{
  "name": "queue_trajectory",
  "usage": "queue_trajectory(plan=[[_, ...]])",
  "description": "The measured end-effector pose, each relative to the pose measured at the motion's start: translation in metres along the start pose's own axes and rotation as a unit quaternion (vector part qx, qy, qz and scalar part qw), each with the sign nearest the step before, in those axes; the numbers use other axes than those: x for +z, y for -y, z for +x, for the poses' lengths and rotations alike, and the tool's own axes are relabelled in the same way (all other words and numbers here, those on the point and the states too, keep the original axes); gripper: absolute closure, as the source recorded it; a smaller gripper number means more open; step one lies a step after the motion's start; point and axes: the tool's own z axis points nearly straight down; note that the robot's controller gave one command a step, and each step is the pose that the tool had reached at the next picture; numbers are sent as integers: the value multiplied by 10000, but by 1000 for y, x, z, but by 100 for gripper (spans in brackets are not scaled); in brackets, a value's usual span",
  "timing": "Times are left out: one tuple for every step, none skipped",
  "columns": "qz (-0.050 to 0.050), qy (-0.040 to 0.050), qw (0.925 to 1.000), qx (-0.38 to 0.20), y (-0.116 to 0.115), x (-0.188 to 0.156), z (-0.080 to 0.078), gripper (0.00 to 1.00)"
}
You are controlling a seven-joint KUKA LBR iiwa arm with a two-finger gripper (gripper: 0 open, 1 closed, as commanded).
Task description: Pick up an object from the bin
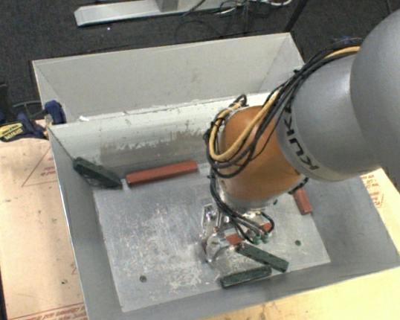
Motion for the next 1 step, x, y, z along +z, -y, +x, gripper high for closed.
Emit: queue_trajectory(plan=[[-1, -1, 10000, 1, 0, 0, 0, 100]])
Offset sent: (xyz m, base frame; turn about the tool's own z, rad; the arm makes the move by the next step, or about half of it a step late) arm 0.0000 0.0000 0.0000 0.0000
